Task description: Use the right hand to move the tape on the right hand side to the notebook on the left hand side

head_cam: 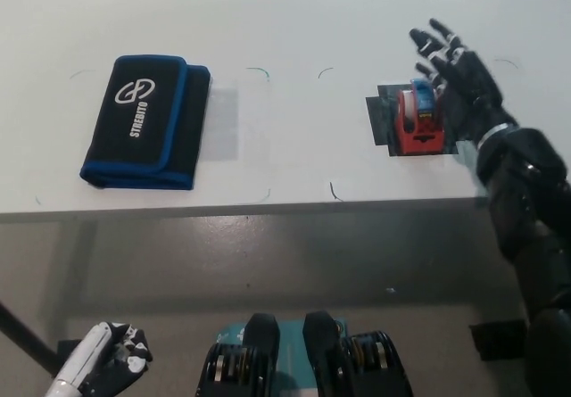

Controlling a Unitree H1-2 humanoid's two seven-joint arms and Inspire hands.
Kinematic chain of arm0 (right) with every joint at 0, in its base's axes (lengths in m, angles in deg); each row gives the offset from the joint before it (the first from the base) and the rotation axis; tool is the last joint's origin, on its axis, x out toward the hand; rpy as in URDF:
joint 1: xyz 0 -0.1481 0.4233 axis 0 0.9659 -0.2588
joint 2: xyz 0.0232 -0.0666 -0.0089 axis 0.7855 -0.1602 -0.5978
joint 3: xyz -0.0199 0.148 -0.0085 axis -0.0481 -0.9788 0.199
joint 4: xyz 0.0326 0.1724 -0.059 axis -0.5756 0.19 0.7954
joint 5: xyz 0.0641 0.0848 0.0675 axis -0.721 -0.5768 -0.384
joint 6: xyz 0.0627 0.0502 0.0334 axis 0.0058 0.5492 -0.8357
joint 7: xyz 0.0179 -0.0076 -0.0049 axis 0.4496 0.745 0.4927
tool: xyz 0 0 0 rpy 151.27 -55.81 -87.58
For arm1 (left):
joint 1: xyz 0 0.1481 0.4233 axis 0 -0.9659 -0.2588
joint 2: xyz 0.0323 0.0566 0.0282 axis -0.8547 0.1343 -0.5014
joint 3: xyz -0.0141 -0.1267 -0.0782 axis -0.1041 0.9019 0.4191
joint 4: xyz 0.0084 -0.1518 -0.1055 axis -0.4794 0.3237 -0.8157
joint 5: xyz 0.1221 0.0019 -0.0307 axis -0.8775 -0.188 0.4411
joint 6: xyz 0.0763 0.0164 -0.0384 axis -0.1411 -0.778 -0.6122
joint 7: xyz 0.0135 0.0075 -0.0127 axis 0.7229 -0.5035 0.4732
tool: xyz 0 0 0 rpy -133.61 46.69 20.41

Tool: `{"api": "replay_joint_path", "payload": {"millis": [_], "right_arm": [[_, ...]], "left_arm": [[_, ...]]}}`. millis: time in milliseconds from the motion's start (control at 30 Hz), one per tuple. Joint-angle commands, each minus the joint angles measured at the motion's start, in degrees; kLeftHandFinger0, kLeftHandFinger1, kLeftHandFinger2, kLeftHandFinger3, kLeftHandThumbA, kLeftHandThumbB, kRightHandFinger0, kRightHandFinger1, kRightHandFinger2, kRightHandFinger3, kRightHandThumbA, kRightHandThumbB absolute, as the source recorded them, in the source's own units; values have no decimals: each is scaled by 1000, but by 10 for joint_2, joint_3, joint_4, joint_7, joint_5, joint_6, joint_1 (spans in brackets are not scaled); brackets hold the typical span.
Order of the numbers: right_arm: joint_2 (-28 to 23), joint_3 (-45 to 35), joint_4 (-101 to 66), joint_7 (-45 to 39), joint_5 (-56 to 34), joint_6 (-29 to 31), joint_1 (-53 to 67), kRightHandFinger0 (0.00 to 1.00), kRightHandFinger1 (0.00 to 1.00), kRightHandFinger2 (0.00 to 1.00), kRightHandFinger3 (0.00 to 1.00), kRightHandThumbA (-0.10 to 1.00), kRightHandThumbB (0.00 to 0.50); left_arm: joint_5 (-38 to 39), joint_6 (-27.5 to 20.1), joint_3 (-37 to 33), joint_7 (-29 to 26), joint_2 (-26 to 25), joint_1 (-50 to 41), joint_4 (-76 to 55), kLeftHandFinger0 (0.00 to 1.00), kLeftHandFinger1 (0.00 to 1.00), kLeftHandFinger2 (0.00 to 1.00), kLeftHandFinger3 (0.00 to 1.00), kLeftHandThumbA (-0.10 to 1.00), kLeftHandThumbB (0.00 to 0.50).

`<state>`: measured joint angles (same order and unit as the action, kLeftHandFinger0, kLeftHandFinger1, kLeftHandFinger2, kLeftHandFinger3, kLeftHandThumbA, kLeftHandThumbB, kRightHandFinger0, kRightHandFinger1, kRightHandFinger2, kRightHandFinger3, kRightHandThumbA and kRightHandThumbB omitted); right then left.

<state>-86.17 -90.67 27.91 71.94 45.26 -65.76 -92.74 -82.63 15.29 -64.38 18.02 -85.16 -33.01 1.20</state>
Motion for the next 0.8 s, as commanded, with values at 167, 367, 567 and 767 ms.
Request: {"api": "replay_joint_path", "payload": {"millis": [167,367,567,767], "right_arm": [[11,-25,38,-50,-70,53,4,1000,1000,1000,1000,1000,500],[7,-22,63,-59,-75,64,2,1000,1000,1000,1000,1000,500],[3,-15,54,-61,-80,58,-6,1000,1000,1000,1000,1000,500],[-1,-4,15,-53,-78,45,-7,1000,1000,1000,1000,1000,500]], "left_arm": [[3,-24,9,-2,-4,-6,-6,48,127,345,716,67,184],[7,-27,12,-3,-1,-5,-2,67,165,394,715,77,192],[6,-30,17,-4,-2,-11,-5,67,162,395,713,76,191],[8,-21,20,-3,1,-11,-9,32,129,365,705,59,184]]}}
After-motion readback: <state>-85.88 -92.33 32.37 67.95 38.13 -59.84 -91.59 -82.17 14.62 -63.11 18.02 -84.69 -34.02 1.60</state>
